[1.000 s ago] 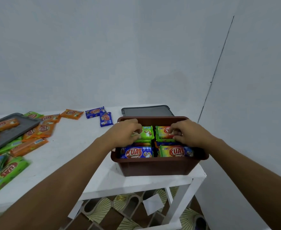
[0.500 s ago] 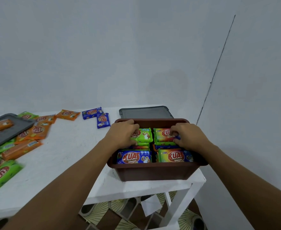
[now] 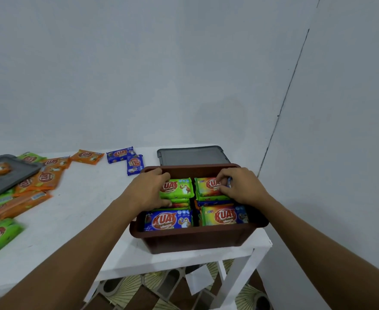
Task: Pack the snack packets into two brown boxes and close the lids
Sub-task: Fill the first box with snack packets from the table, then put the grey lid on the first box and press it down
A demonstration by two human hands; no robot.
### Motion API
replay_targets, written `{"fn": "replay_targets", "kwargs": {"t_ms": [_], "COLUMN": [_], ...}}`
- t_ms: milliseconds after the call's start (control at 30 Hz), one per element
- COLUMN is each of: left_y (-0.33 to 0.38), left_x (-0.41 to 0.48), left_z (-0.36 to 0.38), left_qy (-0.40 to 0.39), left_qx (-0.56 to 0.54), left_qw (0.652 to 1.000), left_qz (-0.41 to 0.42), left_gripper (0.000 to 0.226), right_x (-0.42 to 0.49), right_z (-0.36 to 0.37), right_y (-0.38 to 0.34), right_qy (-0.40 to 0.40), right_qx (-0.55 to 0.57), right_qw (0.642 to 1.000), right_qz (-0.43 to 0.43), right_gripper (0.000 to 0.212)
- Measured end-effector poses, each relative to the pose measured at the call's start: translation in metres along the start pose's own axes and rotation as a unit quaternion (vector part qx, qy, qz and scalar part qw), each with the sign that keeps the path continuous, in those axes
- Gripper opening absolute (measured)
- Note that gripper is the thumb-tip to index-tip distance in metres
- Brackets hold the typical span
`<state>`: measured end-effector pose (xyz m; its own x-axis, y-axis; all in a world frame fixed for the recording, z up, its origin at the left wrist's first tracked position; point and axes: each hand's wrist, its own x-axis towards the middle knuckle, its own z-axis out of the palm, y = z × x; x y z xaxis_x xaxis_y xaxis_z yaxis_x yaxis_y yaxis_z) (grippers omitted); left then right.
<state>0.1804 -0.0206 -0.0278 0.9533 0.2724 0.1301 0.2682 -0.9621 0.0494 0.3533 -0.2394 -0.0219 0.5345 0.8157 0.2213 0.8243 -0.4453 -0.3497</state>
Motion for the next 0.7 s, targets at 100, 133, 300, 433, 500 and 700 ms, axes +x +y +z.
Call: {"fn": "replay_targets", "kwargs": {"t_ms": [100, 133, 300, 433, 500, 700], "left_y": [-0.007, -0.010, -0.014, -0.016, -0.022, -0.048], "left_x": [-0.009, -0.012, -0.015, -0.008, 0.000, 0.038], "left_z": [-0.002, -0.003, -0.008, -0.005, -0.005, -0.012], "left_qy": [0.006, 0.010, 0.044, 0.077, 0.112, 0.154], "left_qx": [-0.020, -0.027, -0.044, -0.031, -0.021, -0.120], "left_qw": [1.000, 0.999, 0.998, 0.996, 0.993, 0.981], "left_qz": [-0.012, -0.016, -0.003, 0.028, 0.043, 0.023], "left_gripper": [0.071, 0.070, 0.056, 0.051, 0.050, 0.052], "right_x": [0.003, 0.004, 0.010, 0.013, 0.015, 0.043], "right_z": [0.005, 0.007, 0.011, 0.013, 0.012, 0.003], "right_y": [-0.006, -0.009, -0.012, -0.009, -0.008, 0.000], "right_qy": [-0.004, -0.007, -0.024, -0.030, -0.057, 0.016], "right_qx": [-0.007, -0.019, -0.073, -0.061, -0.041, 0.117], "right_qw": [1.000, 1.000, 0.996, 0.996, 0.995, 0.993], "right_qz": [-0.012, -0.020, -0.044, -0.059, -0.068, -0.025], "right_gripper": [0.014, 0.015, 0.020, 0.023, 0.019, 0.006]}}
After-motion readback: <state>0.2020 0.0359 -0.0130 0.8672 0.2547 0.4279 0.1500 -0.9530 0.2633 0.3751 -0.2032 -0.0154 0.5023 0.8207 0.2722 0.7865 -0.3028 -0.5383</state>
